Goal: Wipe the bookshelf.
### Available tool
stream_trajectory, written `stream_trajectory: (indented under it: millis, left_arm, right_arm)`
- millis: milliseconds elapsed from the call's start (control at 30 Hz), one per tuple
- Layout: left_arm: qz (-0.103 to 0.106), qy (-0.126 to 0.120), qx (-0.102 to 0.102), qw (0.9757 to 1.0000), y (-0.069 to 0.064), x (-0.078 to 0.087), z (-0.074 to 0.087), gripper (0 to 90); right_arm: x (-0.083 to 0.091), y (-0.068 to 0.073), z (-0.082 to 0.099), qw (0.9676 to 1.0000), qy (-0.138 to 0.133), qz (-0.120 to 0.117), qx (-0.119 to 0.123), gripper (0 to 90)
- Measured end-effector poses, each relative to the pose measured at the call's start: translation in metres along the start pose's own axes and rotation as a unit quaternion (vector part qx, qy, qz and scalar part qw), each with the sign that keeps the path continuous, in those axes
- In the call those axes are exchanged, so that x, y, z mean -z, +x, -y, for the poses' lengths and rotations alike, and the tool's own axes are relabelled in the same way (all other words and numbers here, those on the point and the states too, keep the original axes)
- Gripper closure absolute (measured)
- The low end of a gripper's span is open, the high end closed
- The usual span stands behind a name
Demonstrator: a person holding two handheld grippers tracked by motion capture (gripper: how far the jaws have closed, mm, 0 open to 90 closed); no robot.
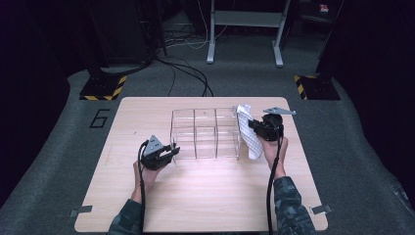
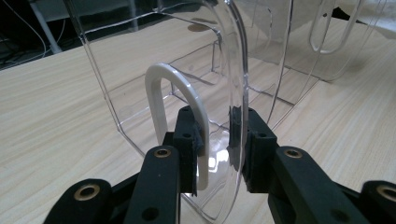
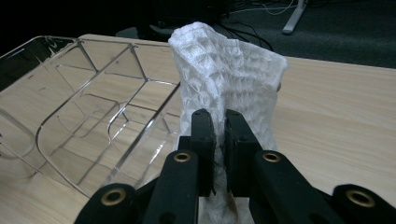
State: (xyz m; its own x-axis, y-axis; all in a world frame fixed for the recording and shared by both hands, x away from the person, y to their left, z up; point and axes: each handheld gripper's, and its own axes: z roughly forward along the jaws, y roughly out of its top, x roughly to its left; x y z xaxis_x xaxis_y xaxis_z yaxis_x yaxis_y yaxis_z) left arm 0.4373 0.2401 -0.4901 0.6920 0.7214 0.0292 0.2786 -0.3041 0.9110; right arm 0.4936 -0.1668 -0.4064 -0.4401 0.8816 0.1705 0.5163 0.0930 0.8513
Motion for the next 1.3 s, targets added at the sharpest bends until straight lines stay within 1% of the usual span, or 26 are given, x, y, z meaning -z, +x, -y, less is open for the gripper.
stream_trajectory:
  millis: [33,100,133,233,267,300,333,367,467,500,533,600,633,667,700,733,833,867,933,1000,1033,1067,1100,1167,1200,1300]
  left_arm:
    - [0.002,0.001,-0.002,1.0000,0.000,0.000,0.000,71.8]
    - [0.000,-0.003,-0.001,1.0000,-0.001,0.000,0.001,71.8]
    - [-0.002,-0.004,-0.002,1.0000,-0.001,0.000,0.001,71.8]
    - [-0.004,-0.011,0.002,0.9999,-0.001,-0.001,0.002,71.9]
    - [-0.005,-0.011,0.000,0.9999,-0.001,-0.001,0.002,71.9]
    - [-0.003,-0.011,0.003,0.9999,-0.001,-0.001,0.002,71.9]
    - [-0.004,-0.011,0.003,0.9999,-0.001,-0.001,0.002,71.9]
    - [-0.003,-0.014,0.006,0.9999,-0.001,-0.001,0.002,71.9]
    - [-0.008,-0.012,-0.001,0.9999,-0.002,-0.001,0.002,71.9]
    - [-0.009,-0.014,-0.001,0.9999,-0.002,-0.001,0.002,71.9]
    - [-0.008,-0.013,-0.002,0.9999,-0.002,-0.001,0.002,71.8]
    - [-0.014,-0.017,-0.005,0.9997,-0.003,-0.002,0.003,71.7]
    - [-0.010,-0.011,-0.007,0.9999,-0.002,-0.001,0.003,71.6]
    - [-0.011,-0.009,-0.009,0.9999,-0.003,0.000,0.003,71.6]
    - [-0.011,-0.010,-0.010,0.9998,-0.003,-0.001,0.003,71.6]
    - [-0.009,-0.010,-0.004,0.9999,-0.004,-0.001,0.003,71.5]
    - [-0.008,-0.014,-0.006,0.9998,-0.004,0.000,0.005,71.5]
    - [-0.009,-0.016,-0.004,0.9998,-0.004,-0.001,0.005,71.5]
    - [-0.008,-0.015,-0.006,0.9998,-0.004,0.000,0.005,71.5]
    - [-0.009,-0.015,-0.006,0.9998,-0.004,0.000,0.005,71.5]
    - [-0.013,-0.019,-0.005,0.9997,-0.005,-0.001,0.005,71.5]
    - [-0.014,-0.017,-0.009,0.9997,-0.004,-0.001,0.005,71.4]
    - [-0.016,-0.021,-0.009,0.9996,-0.004,-0.001,0.005,71.4]
    - [-0.012,-0.017,-0.009,0.9997,-0.004,0.000,0.005,71.4]
    - [-0.012,-0.017,-0.010,0.9997,-0.004,0.000,0.005,71.4]
    - [-0.012,-0.017,-0.011,0.9997,-0.004,0.000,0.005,71.4]
  right_arm:
    - [-0.003,0.002,-0.001,1.0000,0.000,0.000,-0.002,84.0]
    - [-0.010,0.004,0.000,0.9999,0.008,-0.004,-0.004,84.0]
    - [-0.014,0.005,0.000,0.9999,0.013,-0.007,-0.001,84.1]
    - [-0.019,0.005,0.003,0.9997,0.022,-0.011,-0.007,84.1]
    - [-0.022,0.005,0.004,0.9996,0.024,-0.015,-0.007,84.1]
    - [-0.023,0.005,0.006,0.9994,0.028,-0.019,-0.010,84.1]
    - [-0.025,0.004,0.007,0.9993,0.032,-0.020,-0.006,84.1]
    - [-0.026,0.004,0.008,0.9991,0.036,-0.022,-0.007,84.1]
    - [-0.031,0.002,0.013,0.9985,0.046,-0.027,-0.012,84.0]
    - [-0.033,0.000,0.015,0.9981,0.051,-0.034,-0.011,84.0]
    - [-0.035,-0.001,0.018,0.9978,0.055,-0.035,-0.011,83.9]
    - [-0.039,-0.002,0.021,0.9973,0.062,-0.037,-0.011,84.0]
    - [-0.042,-0.003,0.024,0.9968,0.068,-0.039,-0.012,83.9]
    - [-0.043,-0.003,0.026,0.9965,0.073,-0.037,-0.016,84.0]
    - [-0.045,-0.003,0.028,0.9962,0.077,-0.039,-0.015,83.9]
    - [-0.047,-0.004,0.030,0.9955,0.085,-0.038,-0.019,83.9]
    - [-0.052,-0.005,0.038,0.9936,0.103,-0.042,-0.019,83.9]
    - [-0.052,-0.006,0.039,0.9934,0.105,-0.043,-0.017,83.9]
    - [-0.053,-0.006,0.044,0.9919,0.118,-0.044,-0.016,83.9]
    - [-0.054,-0.007,0.049,0.9910,0.124,-0.048,-0.014,83.8]
    - [-0.055,-0.008,0.051,0.9900,0.132,-0.048,-0.012,83.8]
    - [-0.055,-0.009,0.052,0.9894,0.136,-0.049,-0.015,83.8]
    - [-0.053,-0.008,0.053,0.9889,0.138,-0.050,-0.020,83.9]
    - [-0.050,-0.009,0.053,0.9896,0.135,-0.048,-0.012,83.8]
    - [-0.047,-0.008,0.054,0.9893,0.138,-0.047,-0.015,83.8]
    - [-0.040,-0.007,0.053,0.9897,0.137,-0.040,-0.012,83.8]
